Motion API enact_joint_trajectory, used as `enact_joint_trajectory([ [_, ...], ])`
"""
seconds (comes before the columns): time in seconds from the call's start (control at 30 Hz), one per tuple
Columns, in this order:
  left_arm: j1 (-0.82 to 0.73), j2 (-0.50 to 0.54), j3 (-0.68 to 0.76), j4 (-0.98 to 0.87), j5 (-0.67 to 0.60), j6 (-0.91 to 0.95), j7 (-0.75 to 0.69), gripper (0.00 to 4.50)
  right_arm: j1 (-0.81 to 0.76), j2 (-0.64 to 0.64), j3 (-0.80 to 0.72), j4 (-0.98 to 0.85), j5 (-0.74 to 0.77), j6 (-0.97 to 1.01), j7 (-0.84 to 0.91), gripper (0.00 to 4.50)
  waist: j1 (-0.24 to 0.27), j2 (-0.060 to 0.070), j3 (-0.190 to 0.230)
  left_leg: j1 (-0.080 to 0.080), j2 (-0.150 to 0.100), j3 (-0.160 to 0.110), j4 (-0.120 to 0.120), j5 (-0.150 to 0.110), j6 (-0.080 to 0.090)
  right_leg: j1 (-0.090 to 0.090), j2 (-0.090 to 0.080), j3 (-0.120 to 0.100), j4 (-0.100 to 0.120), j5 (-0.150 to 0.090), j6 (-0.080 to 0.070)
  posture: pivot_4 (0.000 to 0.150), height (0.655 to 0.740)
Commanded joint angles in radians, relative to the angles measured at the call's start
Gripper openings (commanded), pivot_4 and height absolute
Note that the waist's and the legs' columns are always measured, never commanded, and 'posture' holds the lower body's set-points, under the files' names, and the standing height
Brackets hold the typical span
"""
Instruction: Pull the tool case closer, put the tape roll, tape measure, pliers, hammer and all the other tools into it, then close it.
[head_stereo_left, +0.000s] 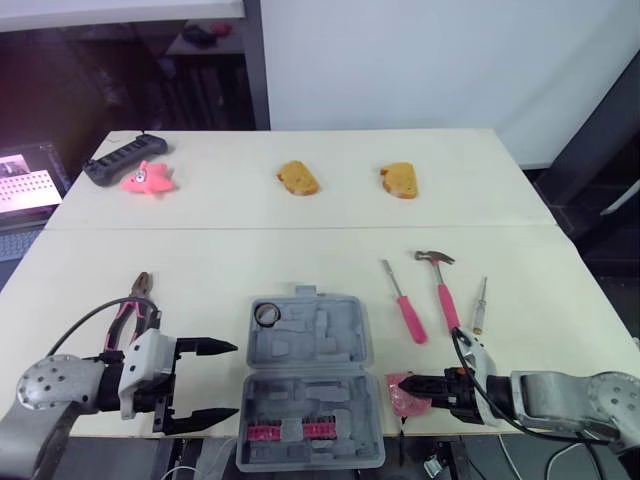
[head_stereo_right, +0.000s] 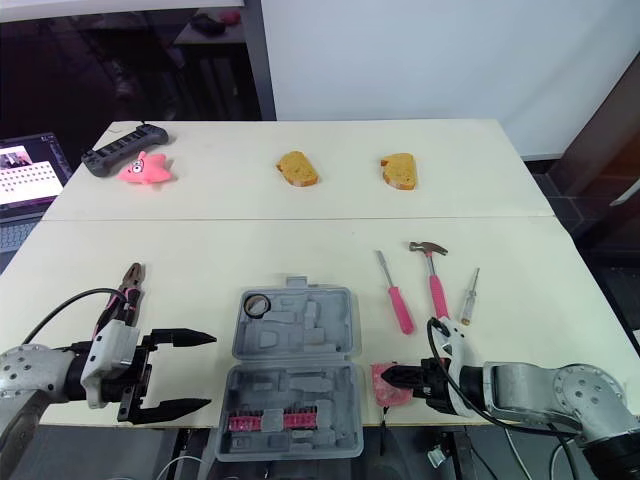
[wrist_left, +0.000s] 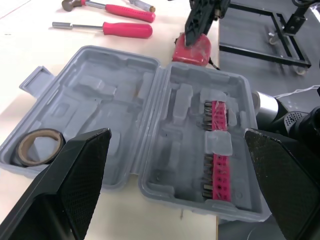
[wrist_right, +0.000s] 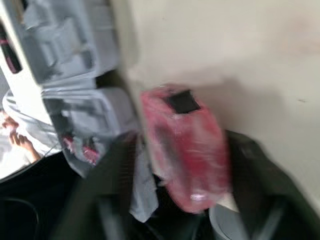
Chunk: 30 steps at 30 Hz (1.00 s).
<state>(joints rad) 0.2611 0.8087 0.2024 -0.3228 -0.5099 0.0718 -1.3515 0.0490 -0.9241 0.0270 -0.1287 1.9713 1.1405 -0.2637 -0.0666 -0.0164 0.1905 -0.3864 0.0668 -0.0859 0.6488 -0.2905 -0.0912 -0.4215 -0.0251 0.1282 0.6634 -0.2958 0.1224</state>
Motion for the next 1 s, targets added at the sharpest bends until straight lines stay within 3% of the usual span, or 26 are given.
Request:
enact_joint_trajectory([
  [0.03, -0.001, 0.015, -0.005, -0.004, 0.002, -0.014, -0.01, 4.5, 0.002, -0.034, -0.041, 0.015, -0.002, -0.009, -0.01, 4.44, 0.0, -0.002, -0.001, 0.0, 0.0, 0.0, 0.0, 0.0, 0.0, 0.0, 0.0, 0.0, 0.0, 0.0, 0.0, 0.15, 0.74],
  [0.3, 0.001, 0.023, -0.005, -0.01, -0.004, -0.002, -0.002, 4.5, -0.053, -0.197, -0.124, -0.074, -0.043, 0.104, 0.18, 4.44, 0.011, 0.0, 0.0, 0.001, 0.0, 0.001, 0.0, 0.0, 0.0, 0.0, 0.0, 0.001, 0.0, -0.001, -0.001, 0.15, 0.74],
  [0.4, 0.014, 0.02, -0.006, -0.017, 0.002, -0.009, 0.002, 4.5, -0.088, -0.309, -0.117, -0.35, -0.467, 0.004, 0.592, 4.44, 0.013, 0.004, 0.001, 0.0, 0.0, 0.001, 0.0, 0.0, 0.0, -0.001, 0.0, 0.001, 0.0, -0.001, -0.001, 0.15, 0.74],
  [0.5, 0.02, 0.018, -0.006, -0.026, 0.0, -0.008, 0.008, 4.5, 0.012, -0.445, -0.019, -0.523, -0.987, -0.423, 1.021, 4.44, 0.023, 0.005, 0.001, 0.0, 0.001, 0.001, -0.001, 0.0, 0.0, -0.002, 0.0, 0.0, 0.0, 0.0, 0.001, 0.15, 0.74],
  [0.57, 0.017, 0.019, -0.009, -0.025, -0.001, -0.007, 0.009, 4.5, 0.075, -0.501, 0.096, -0.494, -1.354, -0.777, 1.199, 4.44, 0.029, 0.003, 0.001, 0.0, 0.001, 0.001, -0.001, 0.0, 0.0, -0.002, 0.0, -0.001, -0.001, -0.001, 0.002, 0.15, 0.74],
  [0.63, 0.013, 0.018, -0.013, -0.021, 0.0, -0.007, 0.011, 4.5, 0.065, -0.48, 0.183, -0.393, -1.576, -1.021, 1.309, 4.44, 0.03, 0.002, 0.001, -0.001, 0.0, 0.001, 0.0, 0.0, -0.001, -0.001, -0.001, -0.002, -0.003, -0.002, 0.001, 0.15, 0.74],
  [0.83, 0.014, 0.015, -0.005, -0.015, 0.005, -0.015, 0.024, 4.5, -0.094, -0.27, 0.309, -0.138, -1.835, -1.233, 1.389, 4.44, 0.018, 0.002, 0.002, 0.002, 0.0, 0.003, 0.0, 0.0, -0.001, 0.002, -0.002, -0.001, -0.004, 0.001, 0.0, 0.15, 0.74],
  [1.0, 0.059, 0.016, 0.018, -0.031, 0.003, -0.026, 0.033, 4.5, -0.123, -0.18, 0.308, -0.075, -1.881, -1.229, 1.408, 4.44, 0.022, 0.002, 0.002, 0.003, 0.0, 0.003, -0.001, 0.0, -0.001, 0.002, -0.001, -0.001, -0.002, 0.002, 0.002, 0.15, 0.74],
])
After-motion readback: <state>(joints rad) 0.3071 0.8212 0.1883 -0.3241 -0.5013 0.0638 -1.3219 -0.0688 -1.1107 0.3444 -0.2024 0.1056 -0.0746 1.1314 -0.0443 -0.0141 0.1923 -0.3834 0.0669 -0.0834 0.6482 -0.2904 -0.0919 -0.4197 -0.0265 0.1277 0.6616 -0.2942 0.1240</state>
